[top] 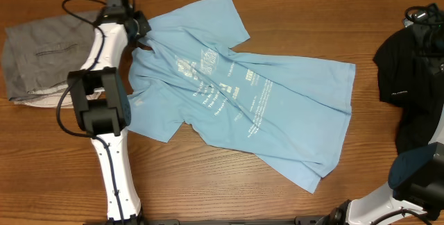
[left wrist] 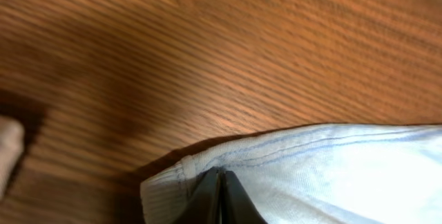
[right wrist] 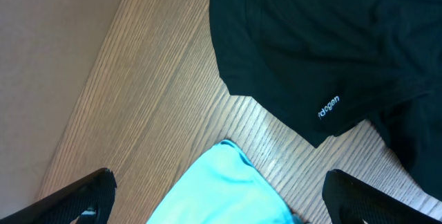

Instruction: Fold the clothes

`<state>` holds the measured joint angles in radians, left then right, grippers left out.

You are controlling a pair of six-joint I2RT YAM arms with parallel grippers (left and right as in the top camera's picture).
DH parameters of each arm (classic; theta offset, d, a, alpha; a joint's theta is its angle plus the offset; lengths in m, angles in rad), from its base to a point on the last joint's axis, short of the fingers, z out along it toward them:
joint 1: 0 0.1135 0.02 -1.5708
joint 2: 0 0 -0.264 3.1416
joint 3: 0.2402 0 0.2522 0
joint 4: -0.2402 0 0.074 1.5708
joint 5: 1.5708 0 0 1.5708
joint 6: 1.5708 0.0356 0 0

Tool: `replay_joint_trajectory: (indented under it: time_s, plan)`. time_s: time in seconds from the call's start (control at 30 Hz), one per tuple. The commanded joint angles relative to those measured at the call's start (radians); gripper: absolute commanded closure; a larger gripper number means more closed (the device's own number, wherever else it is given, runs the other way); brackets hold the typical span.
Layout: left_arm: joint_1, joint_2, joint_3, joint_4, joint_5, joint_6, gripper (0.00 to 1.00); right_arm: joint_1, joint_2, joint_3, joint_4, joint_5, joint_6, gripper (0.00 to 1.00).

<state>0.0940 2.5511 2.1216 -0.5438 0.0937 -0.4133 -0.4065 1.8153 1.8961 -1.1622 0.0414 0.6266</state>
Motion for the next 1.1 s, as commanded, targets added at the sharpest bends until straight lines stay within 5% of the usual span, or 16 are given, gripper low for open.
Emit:
replay_joint_trajectory:
  time_s: [0.0,0.33,0.63,0.9,1.07]
  plan:
    - [0.003,0.011,0.056,0.000,0.118,0.003,0.91,-0.007,-0.006,0.016,0.004,0.010,-0.006,0.00]
    - [-0.107,-0.242,0.350,-0.276,0.004,0.051,0.73,-0.007,-0.006,0.016,0.004,0.010,-0.006,0.00]
    - [-0.259,-0.519,0.350,-0.620,-0.071,0.069,0.68,-0.007,-0.006,0.016,0.004,0.010,-0.006,0.00]
    - [-0.330,-0.574,0.349,-0.985,-0.090,0.070,0.66,-0.007,-0.006,0.016,0.004,0.010,-0.006,0.00]
    - [-0.330,-0.575,0.346,-1.146,-0.149,0.082,0.89,-0.007,-0.006,0.016,0.004,0.010,-0.006,0.00]
